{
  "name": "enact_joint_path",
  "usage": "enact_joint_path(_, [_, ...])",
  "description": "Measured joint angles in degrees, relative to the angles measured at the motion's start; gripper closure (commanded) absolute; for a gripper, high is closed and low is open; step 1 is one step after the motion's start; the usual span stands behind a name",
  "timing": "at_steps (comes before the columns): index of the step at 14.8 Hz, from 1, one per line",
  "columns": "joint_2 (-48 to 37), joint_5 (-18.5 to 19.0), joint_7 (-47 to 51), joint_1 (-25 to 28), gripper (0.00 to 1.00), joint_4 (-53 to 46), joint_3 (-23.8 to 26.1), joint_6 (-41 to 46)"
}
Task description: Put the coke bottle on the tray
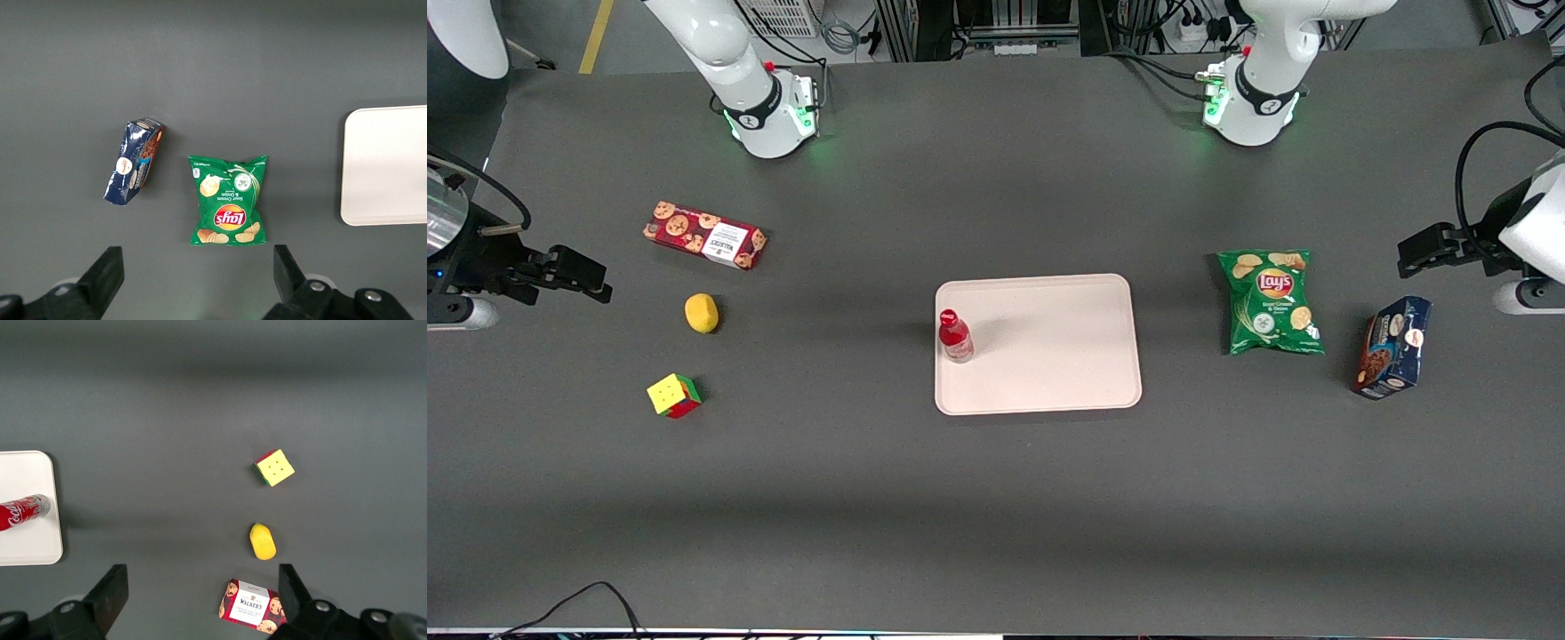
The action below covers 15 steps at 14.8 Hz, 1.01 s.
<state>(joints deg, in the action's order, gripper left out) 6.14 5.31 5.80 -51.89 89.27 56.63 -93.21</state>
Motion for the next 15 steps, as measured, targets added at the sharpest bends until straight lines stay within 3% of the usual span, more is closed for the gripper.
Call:
enact_joint_path(12, [-1.09,-0.07,0.00,0.57,0.00,0.01,-0.25,0.09])
enact_joint_path(13, [-1.14,-0.08,0.00,2.28,0.00,0.01,-1.98,0.11])
enact_joint_path(15, [-1.55,-0.43,0.00,10.21,0.00,0.01,-10.36,0.12])
